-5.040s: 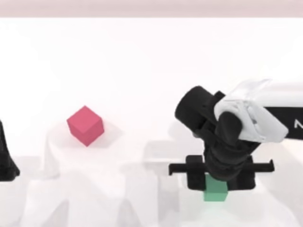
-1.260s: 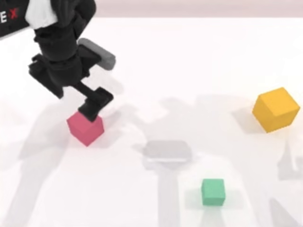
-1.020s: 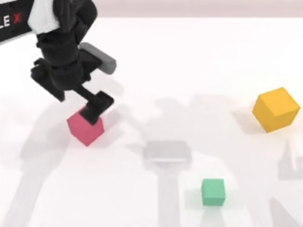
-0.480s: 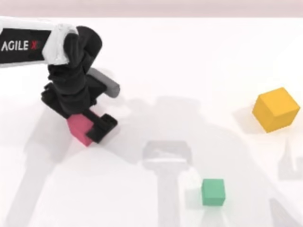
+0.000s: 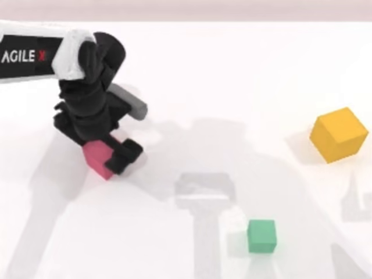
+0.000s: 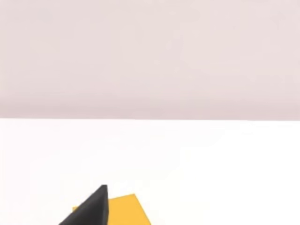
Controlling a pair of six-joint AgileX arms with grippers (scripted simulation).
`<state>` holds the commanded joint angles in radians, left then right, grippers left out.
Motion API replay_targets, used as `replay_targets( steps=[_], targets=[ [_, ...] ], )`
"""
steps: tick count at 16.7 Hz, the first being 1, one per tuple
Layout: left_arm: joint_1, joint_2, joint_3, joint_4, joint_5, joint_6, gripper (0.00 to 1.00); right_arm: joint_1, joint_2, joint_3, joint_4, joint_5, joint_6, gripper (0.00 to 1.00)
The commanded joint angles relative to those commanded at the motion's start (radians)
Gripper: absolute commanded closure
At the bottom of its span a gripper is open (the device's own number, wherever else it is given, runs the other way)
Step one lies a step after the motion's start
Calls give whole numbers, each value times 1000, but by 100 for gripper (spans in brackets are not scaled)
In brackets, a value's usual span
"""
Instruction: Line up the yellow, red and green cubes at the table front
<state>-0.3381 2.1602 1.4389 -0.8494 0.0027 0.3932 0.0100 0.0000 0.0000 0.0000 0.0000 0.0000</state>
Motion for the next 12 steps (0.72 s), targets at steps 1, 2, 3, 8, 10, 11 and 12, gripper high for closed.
replay_targets(
  steps=[1,2,3,8,10,11,12],
  targets=[
    [0,0,0,0,0,0,53,0,0,0,0,0,0,0],
    [0,0,0,0,0,0,60,0,0,0,0,0,0,0],
    [0,0,0,0,0,0,68,0,0,0,0,0,0,0],
    [0,0,0,0,0,0,100,0,0,0,0,0,0,0],
    [0,0,0,0,0,0,100,0,0,0,0,0,0,0],
    [0,0,0,0,0,0,100,0,0,0,0,0,0,0],
    [0,0,0,0,0,0,100,0,0,0,0,0,0,0]
  ],
)
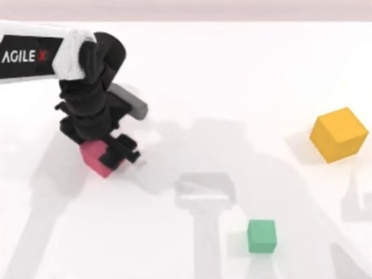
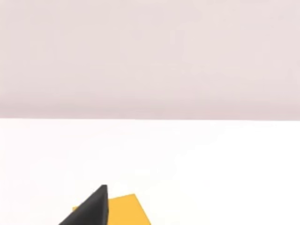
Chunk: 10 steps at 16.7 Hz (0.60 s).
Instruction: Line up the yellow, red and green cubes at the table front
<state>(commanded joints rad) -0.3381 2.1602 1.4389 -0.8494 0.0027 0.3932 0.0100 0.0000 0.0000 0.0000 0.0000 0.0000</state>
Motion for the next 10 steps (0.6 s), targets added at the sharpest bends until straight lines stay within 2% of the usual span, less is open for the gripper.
replay_targets(
  steps=[6,10],
  targets=[
    [1,-29,20,-28,8,-3,100,0,0,0,0,0,0,0],
    [12,-69,100,-158,7,-6,100,0,0,0,0,0,0,0]
  ],
)
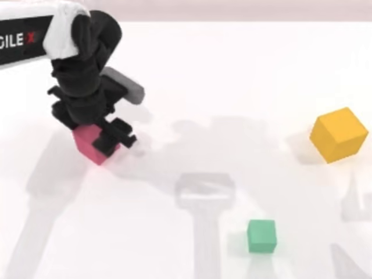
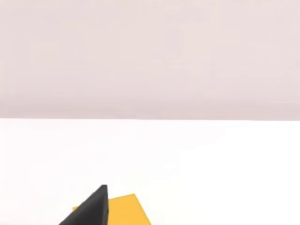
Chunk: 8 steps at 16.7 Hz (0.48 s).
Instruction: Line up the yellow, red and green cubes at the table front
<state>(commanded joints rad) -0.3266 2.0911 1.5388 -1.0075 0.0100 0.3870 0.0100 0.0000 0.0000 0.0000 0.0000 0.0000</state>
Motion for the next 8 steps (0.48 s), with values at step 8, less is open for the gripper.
replay_targets(
  steps=[8],
  targets=[
    [1,-38,62,-95,-1,0,100,0,0,0,0,0,0,0]
  ],
)
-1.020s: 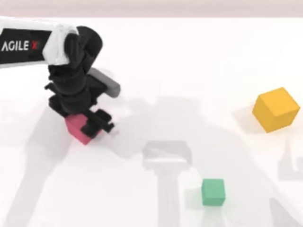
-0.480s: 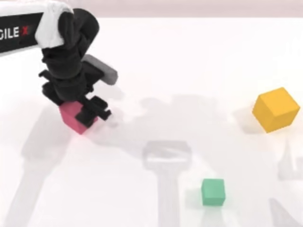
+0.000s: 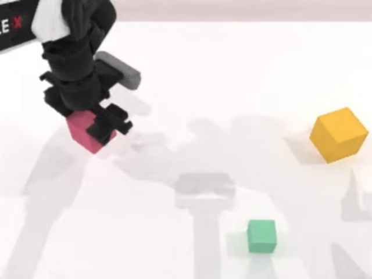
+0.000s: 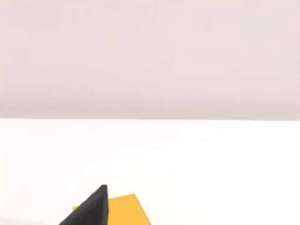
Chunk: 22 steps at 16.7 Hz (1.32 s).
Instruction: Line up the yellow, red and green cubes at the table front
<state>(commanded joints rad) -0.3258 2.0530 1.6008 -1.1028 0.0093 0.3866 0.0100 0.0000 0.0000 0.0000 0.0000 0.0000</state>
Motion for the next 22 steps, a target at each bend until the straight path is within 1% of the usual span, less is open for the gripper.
replay_targets(
  steps=[3,5,7,9,14,16,19,22],
  targets=[
    [-40,7,11,-8,-2,-65,100,0,0,0,0,0,0,0],
    [-90,13,23,-18,-4,-162,100,0,0,0,0,0,0,0],
    [-155,17,32,-30,-7,-291,100,0,0,0,0,0,0,0],
    [-229,18,35,-43,-9,-452,100,0,0,0,0,0,0,0],
    [-432,11,34,-73,-14,-920,100,0,0,0,0,0,0,0],
    [-506,0,32,-79,-16,-1085,100,0,0,0,0,0,0,0],
    [-591,-25,27,-77,-22,-1255,100,0,0,0,0,0,0,0],
    [-632,-43,23,-72,-26,-1329,100,0,0,0,0,0,0,0]
  ],
)
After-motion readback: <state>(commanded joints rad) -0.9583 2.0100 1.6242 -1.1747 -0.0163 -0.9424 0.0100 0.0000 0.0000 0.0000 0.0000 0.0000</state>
